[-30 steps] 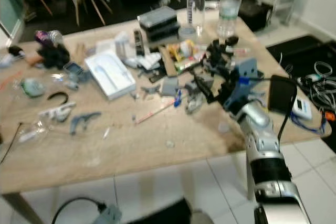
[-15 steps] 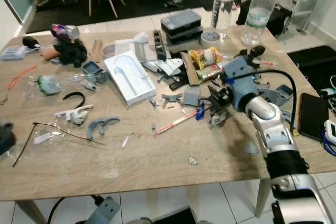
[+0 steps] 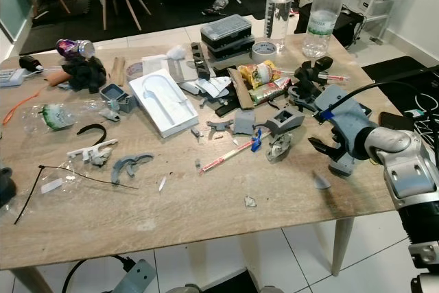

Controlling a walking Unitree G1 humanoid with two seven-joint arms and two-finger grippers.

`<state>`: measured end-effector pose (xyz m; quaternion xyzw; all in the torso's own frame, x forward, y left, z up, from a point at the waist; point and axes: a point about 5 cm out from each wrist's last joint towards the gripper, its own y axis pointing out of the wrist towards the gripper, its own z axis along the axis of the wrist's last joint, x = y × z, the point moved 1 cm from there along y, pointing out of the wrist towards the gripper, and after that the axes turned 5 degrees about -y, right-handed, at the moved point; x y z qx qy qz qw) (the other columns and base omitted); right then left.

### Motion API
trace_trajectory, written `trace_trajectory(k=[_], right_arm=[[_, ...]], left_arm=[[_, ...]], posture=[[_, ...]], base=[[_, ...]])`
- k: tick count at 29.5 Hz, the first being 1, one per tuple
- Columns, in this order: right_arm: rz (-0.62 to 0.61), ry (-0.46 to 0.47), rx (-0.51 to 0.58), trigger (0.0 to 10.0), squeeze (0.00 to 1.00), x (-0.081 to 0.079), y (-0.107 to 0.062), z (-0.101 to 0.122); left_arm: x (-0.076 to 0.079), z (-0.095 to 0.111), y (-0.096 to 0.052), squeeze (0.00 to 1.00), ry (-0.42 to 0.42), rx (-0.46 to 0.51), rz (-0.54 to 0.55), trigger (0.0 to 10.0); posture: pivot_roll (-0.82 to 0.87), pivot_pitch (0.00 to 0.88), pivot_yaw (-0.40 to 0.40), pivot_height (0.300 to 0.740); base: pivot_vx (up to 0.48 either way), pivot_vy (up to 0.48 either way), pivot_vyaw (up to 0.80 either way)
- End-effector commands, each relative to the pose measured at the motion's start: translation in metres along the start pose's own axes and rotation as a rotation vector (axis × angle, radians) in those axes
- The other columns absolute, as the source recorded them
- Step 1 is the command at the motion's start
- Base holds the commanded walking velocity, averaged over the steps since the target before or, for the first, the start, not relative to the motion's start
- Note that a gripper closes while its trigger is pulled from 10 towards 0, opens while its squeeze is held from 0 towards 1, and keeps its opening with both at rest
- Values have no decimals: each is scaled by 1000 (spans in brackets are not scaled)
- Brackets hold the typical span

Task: Picking trash to rubbish bin

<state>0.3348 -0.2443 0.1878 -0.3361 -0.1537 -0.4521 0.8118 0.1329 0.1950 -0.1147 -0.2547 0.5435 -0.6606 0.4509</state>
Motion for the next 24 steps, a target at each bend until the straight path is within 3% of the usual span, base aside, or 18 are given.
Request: trace_trajectory(k=[1, 4, 7, 11, 20, 24], right_arm=[[92, -10, 137, 10000, 0, -16, 8, 20], [121, 1, 209, 10000, 0, -24, 12, 33], [124, 72, 257, 10000, 0, -33, 29, 42], [61, 83, 177, 10000, 0, -33, 41, 31], [-62, 144, 87, 10000, 0, -19, 43, 12], [-61, 177, 57, 10000, 0, -23, 47, 4]], left_arm=[[2, -13, -1, 0, 0, -44, -26, 10000], [1, -10, -1, 0, 0, -40, -24, 10000], [3, -5, 0, 0, 1, -34, -24, 10000], [7, -7, 0, 0, -4, -37, -29, 10000], [9, -16, -1, 0, -9, -53, -33, 10000], [15, -16, 0, 0, -5, -55, -39, 10000]], posture=[[-92, 75, 42, 740], [-92, 75, 42, 740], [-86, 75, 45, 740], [-72, 76, 44, 740], [-66, 84, 43, 740], [-68, 83, 43, 740]], base=[[0, 0, 0], [0, 0, 0], [0, 0, 0], [0, 0, 0], [0, 0, 0], [0, 0, 0]])
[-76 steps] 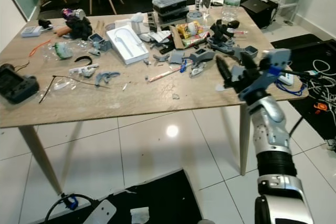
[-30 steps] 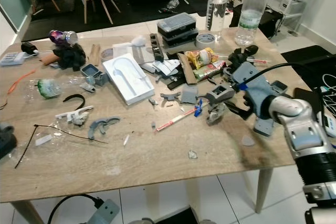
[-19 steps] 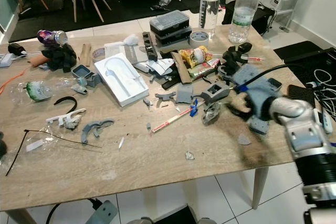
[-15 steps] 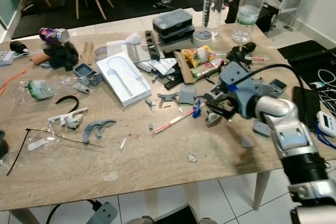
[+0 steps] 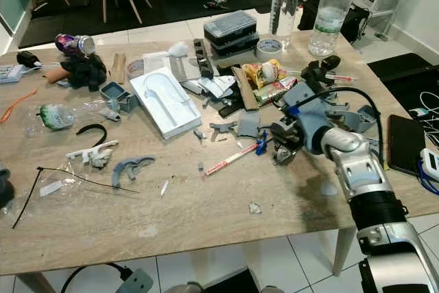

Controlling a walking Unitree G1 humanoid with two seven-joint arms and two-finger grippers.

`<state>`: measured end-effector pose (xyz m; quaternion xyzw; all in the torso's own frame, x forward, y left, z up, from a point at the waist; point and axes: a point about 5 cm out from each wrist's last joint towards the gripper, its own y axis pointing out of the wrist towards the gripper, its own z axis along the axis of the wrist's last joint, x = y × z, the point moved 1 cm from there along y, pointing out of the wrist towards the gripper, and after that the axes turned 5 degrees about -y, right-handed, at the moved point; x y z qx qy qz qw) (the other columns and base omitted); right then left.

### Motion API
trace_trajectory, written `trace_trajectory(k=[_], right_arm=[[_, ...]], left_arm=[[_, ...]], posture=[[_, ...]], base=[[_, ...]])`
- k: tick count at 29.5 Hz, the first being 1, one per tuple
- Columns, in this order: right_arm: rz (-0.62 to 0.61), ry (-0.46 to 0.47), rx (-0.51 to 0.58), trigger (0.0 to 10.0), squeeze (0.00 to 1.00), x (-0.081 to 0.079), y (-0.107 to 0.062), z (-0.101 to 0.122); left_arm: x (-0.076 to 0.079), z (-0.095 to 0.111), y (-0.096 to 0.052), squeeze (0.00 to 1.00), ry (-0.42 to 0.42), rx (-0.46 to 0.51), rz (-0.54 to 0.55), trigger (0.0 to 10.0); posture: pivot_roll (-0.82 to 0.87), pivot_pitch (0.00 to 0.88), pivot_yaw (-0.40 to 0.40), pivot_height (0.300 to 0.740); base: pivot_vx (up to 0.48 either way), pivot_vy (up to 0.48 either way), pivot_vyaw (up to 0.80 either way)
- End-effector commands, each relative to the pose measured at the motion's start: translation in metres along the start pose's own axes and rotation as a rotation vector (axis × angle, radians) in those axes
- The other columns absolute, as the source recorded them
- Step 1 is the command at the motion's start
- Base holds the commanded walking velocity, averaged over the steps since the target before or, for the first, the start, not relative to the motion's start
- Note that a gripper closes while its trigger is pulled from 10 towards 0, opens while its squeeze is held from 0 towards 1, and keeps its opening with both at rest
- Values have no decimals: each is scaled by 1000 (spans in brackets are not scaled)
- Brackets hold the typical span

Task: Picking trash to rubbish bin

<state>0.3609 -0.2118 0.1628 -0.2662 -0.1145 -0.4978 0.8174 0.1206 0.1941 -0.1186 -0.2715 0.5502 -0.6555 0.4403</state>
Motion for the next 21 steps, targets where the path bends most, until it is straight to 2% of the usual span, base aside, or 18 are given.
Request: trace_trajectory(k=[1, 9, 10, 16, 20, 21], right_arm=[[4, 23, -21, 10000, 0, -4, 3, -4], [49, 85, -43, 10000, 0, -14, 8, -8], [99, 105, -48, 10000, 0, -21, 8, -10], [139, 122, -54, 10000, 0, -26, 9, -12], [125, 166, -110, 10000, 0, -23, 8, -19], [113, 206, -167, 10000, 0, -22, 7, -27]], left_arm=[[9, -5, 1, 0, 3, -19, -16, 10000], [14, -1, 2, 0, 7, -9, -21, 10000], [13, -2, 1, 0, 8, -10, -19, 10000], [6, -6, 0, 0, 9, -16, -12, 10000], [5, -6, 0, 0, 9, -17, -11, 10000], [6, -5, 0, 0, 7, -15, -12, 10000]], posture=[[-68, 83, 43, 740], [-68, 83, 43, 740], [-70, 77, 42, 740], [-70, 77, 42, 740], [-71, 75, 39, 740], [-71, 75, 39, 740]], base=[[0, 0, 0], [0, 0, 0], [0, 0, 0], [0, 0, 0], [0, 0, 0], [0, 0, 0]])
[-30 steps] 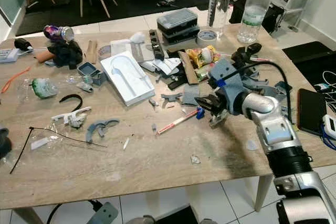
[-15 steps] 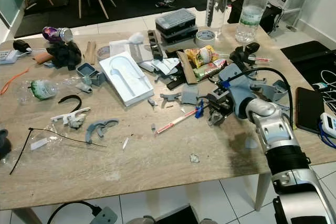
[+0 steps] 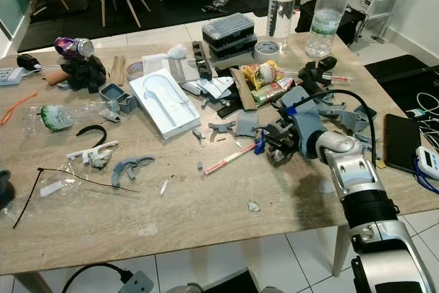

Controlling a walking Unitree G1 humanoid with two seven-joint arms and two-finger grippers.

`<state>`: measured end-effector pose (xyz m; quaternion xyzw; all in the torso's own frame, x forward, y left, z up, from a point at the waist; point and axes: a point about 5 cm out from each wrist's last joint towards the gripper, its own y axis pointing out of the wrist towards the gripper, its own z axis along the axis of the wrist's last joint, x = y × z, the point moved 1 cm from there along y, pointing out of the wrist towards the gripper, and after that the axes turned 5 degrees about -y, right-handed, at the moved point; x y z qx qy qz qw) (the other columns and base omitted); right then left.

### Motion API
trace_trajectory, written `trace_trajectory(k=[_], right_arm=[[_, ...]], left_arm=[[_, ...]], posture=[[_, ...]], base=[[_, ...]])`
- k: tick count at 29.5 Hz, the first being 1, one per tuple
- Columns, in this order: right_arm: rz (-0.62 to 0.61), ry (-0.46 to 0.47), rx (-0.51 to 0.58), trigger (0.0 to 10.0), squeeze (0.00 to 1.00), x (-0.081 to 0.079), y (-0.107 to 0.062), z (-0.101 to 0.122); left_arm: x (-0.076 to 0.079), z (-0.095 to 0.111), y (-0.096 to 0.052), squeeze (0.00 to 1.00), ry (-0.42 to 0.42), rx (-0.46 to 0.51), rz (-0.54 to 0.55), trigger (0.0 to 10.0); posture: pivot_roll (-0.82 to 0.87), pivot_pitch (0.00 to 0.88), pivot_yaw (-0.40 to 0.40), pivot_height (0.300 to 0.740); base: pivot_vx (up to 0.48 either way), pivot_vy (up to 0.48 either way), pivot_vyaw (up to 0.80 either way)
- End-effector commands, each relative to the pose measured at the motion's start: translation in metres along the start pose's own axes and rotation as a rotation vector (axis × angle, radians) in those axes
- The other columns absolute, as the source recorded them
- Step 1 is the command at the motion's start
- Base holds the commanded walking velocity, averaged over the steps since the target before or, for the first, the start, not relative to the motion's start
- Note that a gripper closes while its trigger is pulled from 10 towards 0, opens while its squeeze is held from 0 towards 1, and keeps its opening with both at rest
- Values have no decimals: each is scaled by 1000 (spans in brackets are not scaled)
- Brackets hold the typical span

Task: Picking trash to rubbish bin

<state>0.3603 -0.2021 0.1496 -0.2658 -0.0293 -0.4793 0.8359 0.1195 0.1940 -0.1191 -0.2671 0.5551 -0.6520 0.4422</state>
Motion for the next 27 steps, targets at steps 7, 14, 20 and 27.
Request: trace_trajectory(k=[7, 14, 20, 27], right_arm=[[57, 148, -153, 10000, 0, -10, -2, -35], [144, 152, -174, 10000, 0, -18, -9, -38], [62, 88, -129, 3647, 0, -8, -8, -34], [44, 71, -24, 0, 0, -6, -9, -19]], left_arm=[[9, -1, 1, 0, -6, -5, -29, 10000], [12, 4, 1, 0, -6, 2, -33, 10000], [9, 5, 1, 0, -2, 4, -30, 10000], [6, 2, 1, 0, -3, 1, -27, 10000]], posture=[[-70, 78, 35, 740], [-70, 78, 35, 740], [-73, 80, 36, 740], [-76, 77, 41, 740]], base=[[0, 0, 0], [0, 0, 0], [0, 0, 0], [0, 0, 0]])
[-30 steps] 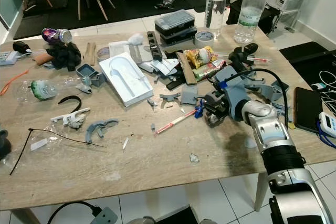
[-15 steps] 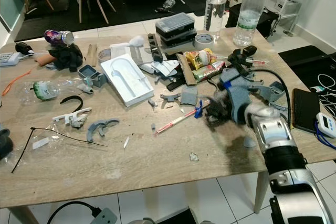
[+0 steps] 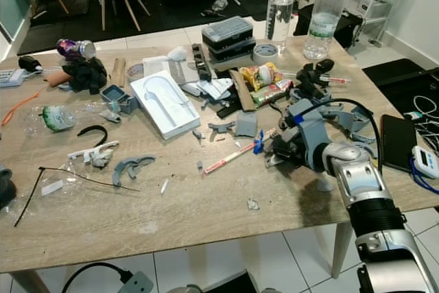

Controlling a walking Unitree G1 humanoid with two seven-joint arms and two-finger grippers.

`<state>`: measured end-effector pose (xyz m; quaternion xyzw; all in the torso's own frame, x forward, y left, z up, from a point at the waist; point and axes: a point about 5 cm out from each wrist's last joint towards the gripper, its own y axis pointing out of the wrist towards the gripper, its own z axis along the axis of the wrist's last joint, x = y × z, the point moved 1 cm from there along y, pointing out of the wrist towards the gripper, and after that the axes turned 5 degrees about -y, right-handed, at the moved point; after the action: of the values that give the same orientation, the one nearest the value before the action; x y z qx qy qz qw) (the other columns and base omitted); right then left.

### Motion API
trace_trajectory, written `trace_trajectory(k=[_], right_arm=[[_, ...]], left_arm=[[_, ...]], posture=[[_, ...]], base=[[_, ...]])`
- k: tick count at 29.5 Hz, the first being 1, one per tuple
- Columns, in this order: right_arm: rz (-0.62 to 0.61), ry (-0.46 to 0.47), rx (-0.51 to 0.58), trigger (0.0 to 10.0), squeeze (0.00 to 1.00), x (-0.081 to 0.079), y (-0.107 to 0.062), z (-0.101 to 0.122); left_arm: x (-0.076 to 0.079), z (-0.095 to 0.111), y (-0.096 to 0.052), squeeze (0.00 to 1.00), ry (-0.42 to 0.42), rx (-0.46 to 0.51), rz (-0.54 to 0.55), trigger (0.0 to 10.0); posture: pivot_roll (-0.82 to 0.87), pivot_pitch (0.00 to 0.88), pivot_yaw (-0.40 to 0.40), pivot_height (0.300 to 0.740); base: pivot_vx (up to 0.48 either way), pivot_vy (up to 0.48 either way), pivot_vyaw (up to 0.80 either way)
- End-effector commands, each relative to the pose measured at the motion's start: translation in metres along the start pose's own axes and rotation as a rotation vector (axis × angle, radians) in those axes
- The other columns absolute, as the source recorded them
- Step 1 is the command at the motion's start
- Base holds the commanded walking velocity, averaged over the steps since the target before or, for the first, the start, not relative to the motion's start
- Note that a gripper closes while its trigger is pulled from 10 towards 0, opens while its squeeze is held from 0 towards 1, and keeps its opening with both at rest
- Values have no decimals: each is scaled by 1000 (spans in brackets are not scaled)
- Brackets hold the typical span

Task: Picking trash to rubbish bin

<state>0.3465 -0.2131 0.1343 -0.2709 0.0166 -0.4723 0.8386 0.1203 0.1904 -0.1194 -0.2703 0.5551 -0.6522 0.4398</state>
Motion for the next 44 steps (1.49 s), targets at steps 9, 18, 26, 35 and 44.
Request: trace_trajectory(k=[9, 18, 26, 35, 44], right_arm=[[-18, -76, 308, 0, 0, 1, -8, 44], [165, 68, 731, 0, 0, -19, -33, 95], [466, 195, 1064, 0, 0, -49, -65, 116], [803, 362, 1310, 0, 0, -76, -93, 121], [891, 411, 1280, 0, 0, -91, -90, 120]], left_arm=[[2, 0, 0, 0, -1, 4, -18, 10000], [1, 1, 0, 0, 1, 6, -14, 10000], [3, 3, 0, 0, -1, 12, -13, 10000], [-1, 4, 0, 0, 6, 14, -5, 10000], [-4, 3, 0, 0, 14, 14, 1, 10000]], posture=[[-77, 75, 41, 740], [-79, 71, 43, 740], [-75, 70, 42, 740], [-75, 62, 44, 740], [-66, 53, 43, 740]], base=[[0, 0, 0], [0, 0, 0], [0, 0, 0], [0, 0, 0], [0, 0, 0]])
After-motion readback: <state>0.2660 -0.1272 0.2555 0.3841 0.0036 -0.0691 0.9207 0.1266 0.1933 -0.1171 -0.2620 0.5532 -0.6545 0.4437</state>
